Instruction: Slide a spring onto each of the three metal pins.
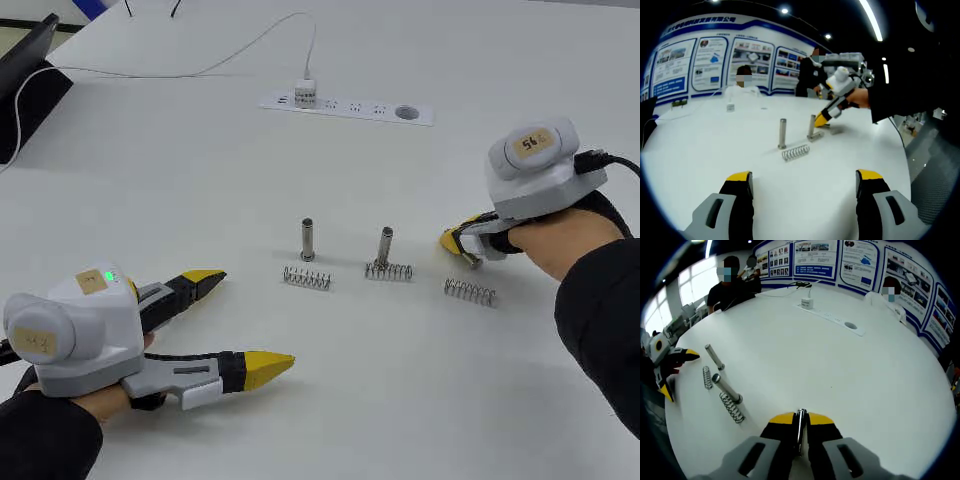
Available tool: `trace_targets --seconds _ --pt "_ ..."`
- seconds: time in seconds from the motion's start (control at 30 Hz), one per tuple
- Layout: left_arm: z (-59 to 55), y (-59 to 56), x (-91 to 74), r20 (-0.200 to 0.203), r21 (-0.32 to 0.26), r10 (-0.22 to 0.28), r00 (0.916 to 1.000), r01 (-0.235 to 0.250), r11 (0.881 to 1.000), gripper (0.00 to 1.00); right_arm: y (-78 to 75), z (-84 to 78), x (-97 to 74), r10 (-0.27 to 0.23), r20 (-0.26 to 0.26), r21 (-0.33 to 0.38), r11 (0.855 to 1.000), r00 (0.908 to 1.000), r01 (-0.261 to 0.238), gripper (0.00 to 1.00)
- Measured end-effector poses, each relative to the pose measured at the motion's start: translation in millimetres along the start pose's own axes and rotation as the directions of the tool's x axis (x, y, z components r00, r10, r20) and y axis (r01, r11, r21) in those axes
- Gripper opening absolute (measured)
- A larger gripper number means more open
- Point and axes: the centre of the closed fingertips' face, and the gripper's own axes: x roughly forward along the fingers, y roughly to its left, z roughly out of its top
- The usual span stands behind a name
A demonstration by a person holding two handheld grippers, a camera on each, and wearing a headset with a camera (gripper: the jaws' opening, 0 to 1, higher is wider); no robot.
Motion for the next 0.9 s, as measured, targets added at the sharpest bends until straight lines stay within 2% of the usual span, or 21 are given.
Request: trace_targets --seconds 0.27,0.53,0.9 --pt "1.1 1.8 -0.1 0.002 -0.001 -0.004 1.0 0.004 1.0 0.86 0.8 -0.8 0.1 -0.002 -0.017 0.012 1.0 0.9999 0.002 0.09" --pt "1.4 3.5 1.2 0.002 -0.002 -0.011 0.9999 0.011 1.0 0.85 2.0 -0.4 0.4 -0.004 -0.03 -0.031 1.0 0.9996 0.003 0.09" --pt "0.1 2.7 1.2 -0.001 -0.006 -0.008 1.0 0.008 1.0 0.85 0.4 0.6 1.7 -0.012 -0.021 -0.001 1.0 0.9997 0.012 0.09"
